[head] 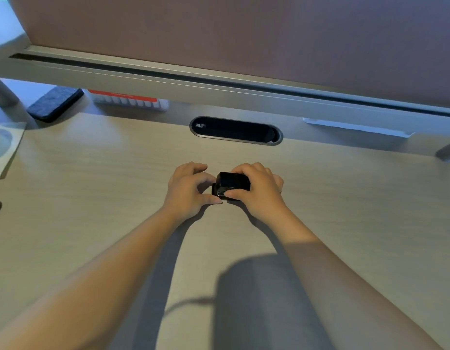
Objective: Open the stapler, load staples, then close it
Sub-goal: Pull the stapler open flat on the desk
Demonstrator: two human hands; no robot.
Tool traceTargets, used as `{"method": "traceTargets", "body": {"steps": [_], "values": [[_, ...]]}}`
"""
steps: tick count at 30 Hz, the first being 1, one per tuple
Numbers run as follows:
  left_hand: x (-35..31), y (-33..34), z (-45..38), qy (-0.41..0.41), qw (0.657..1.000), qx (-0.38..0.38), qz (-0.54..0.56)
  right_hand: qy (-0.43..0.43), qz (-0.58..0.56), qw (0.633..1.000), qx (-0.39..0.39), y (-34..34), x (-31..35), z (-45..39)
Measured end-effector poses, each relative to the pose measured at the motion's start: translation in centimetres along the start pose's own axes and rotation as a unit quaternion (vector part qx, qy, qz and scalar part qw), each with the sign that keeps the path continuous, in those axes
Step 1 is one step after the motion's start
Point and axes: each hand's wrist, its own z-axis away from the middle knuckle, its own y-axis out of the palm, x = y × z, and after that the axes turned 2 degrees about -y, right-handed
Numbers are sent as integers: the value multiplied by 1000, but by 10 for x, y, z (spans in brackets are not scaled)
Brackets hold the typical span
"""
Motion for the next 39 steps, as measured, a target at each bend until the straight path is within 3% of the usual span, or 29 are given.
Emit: {"method": "traceTargets", "body": {"steps": [10,20,22,29,31,32,34,37,39], "values": [[0,0,-2,3,999,3,-35,-14,-228,970,-88,-19,-6,13],[-4,-1,3,10,998,5,-59,30,-249,939,-235,-41,-24,40],[-5,0,5,11,998,5,-62,71,-296,916,-263,-44,-32,45],[-6,-2,12,36,997,32,-63,253,-479,779,-316,-42,-64,39],[-8,-2,17,43,996,34,-69,270,-492,764,-318,-41,-72,39],[-9,-2,19,41,996,30,-66,269,-481,773,-314,-41,-73,41],[-10,-1,23,38,997,20,-57,246,-403,829,-298,-40,-72,52],[-10,2,32,43,998,15,-51,205,-202,924,-253,-35,-71,87],[-11,5,40,47,997,13,-54,175,-102,955,-216,-27,-75,115]]}}
